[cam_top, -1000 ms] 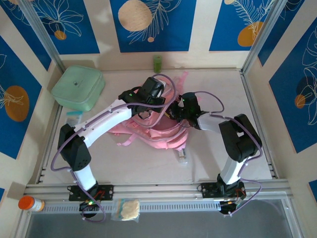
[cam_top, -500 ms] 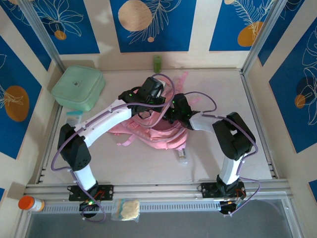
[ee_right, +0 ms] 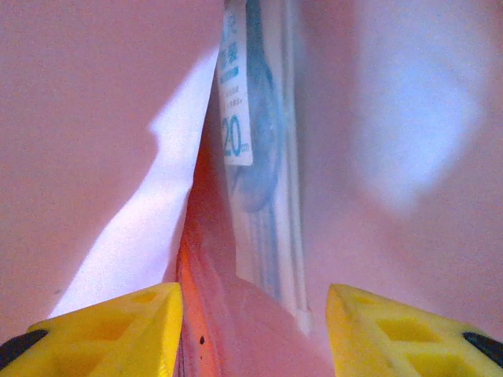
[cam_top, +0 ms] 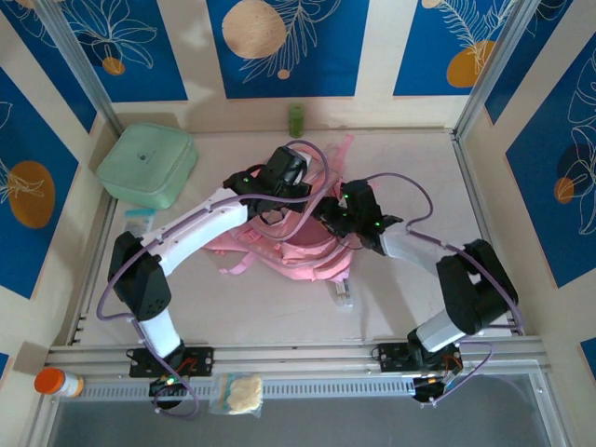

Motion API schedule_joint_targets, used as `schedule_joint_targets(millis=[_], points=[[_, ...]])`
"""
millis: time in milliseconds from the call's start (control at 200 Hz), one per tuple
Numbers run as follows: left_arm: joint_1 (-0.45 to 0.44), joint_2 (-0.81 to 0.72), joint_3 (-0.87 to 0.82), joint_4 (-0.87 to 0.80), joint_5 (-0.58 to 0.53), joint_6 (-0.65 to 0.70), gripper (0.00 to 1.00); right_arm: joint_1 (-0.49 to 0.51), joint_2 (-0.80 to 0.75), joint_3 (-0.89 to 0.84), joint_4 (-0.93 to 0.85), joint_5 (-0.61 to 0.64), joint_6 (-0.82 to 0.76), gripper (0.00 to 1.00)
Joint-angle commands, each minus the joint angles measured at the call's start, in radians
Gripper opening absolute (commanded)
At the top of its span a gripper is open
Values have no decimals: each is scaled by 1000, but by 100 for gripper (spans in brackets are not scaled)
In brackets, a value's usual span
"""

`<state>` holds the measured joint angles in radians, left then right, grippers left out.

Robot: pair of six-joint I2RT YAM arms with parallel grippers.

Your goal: Pack books, pencil case, and school supplies into a backpack

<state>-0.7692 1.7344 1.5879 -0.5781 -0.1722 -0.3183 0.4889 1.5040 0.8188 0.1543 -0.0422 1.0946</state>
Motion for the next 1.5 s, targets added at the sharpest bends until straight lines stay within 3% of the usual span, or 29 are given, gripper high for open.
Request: schedule_joint_targets(millis=[0,210,365,505,680,800,955,1206,1381,1491], points=[[16,-34,1,97,21,-30,0,-33,-95,-33,-114,-10,-86,53],[15,-19,-43,95,47,-39,0,-158,-266,-89,-259,-96,-184,53],[15,-3,-91,130,107,-70,0,-245,-376,-106,-381,-127,-254,44],[14,34,-104,145,142,-89,0,-255,-429,-77,-486,-134,-307,36],[15,84,-120,193,247,-120,0,-178,-431,-23,-583,-73,-375,35],[13,54,-139,195,316,-133,36,-114,-417,16,-636,-18,-409,39],[23,-108,-271,257,339,-157,52,-5,-384,61,-701,71,-439,41],[135,-377,-594,329,303,-307,62,194,-267,124,-758,211,-429,41],[205,-494,-763,347,249,-415,64,298,-168,207,-823,306,-414,39],[235,-512,-870,463,272,-499,66,361,-115,230,-800,310,-414,38]])
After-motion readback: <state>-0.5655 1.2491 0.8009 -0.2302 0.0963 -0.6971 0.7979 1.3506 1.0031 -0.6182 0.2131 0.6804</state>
